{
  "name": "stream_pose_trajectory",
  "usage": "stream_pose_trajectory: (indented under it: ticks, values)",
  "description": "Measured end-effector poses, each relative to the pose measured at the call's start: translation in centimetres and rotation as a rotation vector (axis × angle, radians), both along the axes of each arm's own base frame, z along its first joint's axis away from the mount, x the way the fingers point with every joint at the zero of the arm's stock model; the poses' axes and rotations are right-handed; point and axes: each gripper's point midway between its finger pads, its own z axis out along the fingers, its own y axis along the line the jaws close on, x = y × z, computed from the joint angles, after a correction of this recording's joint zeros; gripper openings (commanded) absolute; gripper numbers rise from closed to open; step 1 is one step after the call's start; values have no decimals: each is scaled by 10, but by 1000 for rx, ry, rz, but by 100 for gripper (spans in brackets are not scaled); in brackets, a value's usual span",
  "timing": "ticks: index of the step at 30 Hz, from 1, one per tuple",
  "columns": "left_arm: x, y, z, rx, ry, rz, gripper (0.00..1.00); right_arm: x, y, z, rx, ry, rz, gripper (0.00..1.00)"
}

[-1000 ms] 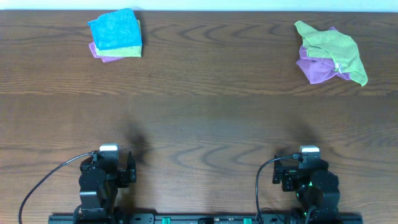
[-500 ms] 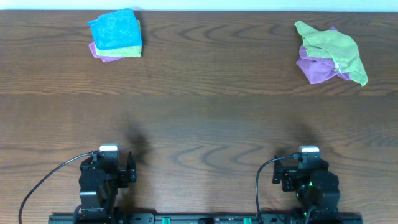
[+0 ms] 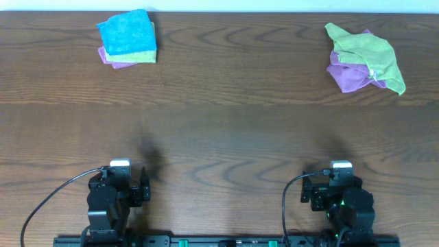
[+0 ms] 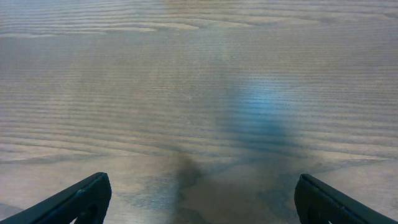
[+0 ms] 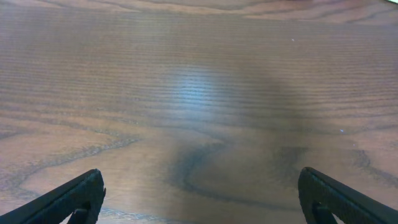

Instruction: Fold the cloth

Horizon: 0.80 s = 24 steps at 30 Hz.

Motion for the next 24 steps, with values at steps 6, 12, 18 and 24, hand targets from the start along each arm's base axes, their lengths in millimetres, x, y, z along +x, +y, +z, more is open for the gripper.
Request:
stream_pose_trajectory:
  ticks: [6, 12, 18, 24]
  values:
    - [0, 0, 0, 0, 0, 0, 96, 0, 0, 0, 0, 0, 0, 99]
    - [0, 0, 0, 0, 0, 0, 95, 0, 0, 0, 0, 0, 0, 99]
    - [0, 0, 0, 0, 0, 0, 95, 0, 0, 0, 0, -1, 0, 99]
    - [0, 0, 0, 0, -2, 0, 95, -1, -11, 11, 61, 97, -114, 99]
